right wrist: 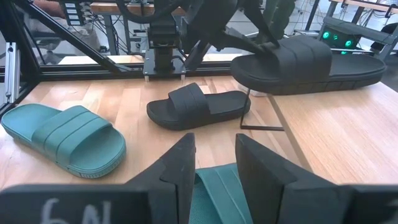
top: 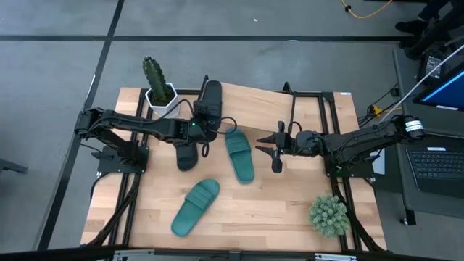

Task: Pick and place slides into the shelf
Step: Put the bottom black slide on the shelf, then put the black slide on the shelf

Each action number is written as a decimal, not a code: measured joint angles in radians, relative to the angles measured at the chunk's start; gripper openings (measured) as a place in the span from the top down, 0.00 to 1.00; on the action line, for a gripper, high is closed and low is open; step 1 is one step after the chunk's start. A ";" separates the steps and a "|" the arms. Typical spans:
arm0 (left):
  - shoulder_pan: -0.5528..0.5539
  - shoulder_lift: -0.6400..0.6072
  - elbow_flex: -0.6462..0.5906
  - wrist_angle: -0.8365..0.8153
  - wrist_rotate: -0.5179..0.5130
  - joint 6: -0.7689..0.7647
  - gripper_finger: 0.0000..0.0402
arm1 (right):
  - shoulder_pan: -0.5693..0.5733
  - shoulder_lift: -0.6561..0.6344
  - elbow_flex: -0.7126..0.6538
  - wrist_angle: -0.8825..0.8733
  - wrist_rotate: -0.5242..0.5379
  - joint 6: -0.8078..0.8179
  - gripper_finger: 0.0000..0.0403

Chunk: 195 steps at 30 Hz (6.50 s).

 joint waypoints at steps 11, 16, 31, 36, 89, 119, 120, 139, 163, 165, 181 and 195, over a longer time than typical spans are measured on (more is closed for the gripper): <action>-0.023 -0.036 0.000 0.004 -0.016 0.011 0.75 | 0.000 0.000 0.000 0.001 0.000 -0.002 0.71; -0.058 -0.095 0.000 0.008 -0.020 0.028 0.75 | 0.000 0.000 0.000 0.005 0.000 -0.003 0.71; -0.195 -0.321 0.000 -0.119 0.035 -0.199 0.75 | 0.000 0.000 0.000 0.006 0.000 -0.009 0.71; -0.240 -0.325 0.000 -0.328 0.105 -0.442 0.75 | 0.002 0.000 0.000 0.001 0.000 -0.005 0.71; -0.715 -0.312 -0.405 -0.312 0.166 -1.341 0.75 | 0.100 0.009 0.000 0.006 0.000 0.027 0.71; -0.656 -0.083 -0.373 -0.383 0.197 -1.334 0.89 | 0.077 0.054 0.000 0.053 0.000 0.041 0.71; -0.653 -0.083 -0.373 -0.382 0.197 -1.337 0.89 | 0.077 0.054 0.000 0.052 0.000 0.039 0.71; -0.639 -0.083 -0.390 -0.388 0.164 -1.411 0.79 | 0.077 0.054 0.000 0.051 0.000 0.019 0.71; -0.639 -0.083 -0.397 -0.376 0.196 -1.412 0.57 | 0.077 0.054 0.000 0.052 0.000 0.019 0.71; -0.639 -0.083 -0.397 -0.376 0.193 -1.412 0.57 | 0.077 0.054 0.000 0.052 0.000 0.019 0.71; -0.572 -0.083 -0.397 -0.342 0.177 -1.401 0.56 | 0.077 0.054 0.000 0.052 0.000 0.015 0.71; -0.521 -0.075 -0.397 -0.225 0.197 -1.214 0.56 | 0.077 0.054 0.000 0.052 0.000 0.015 0.71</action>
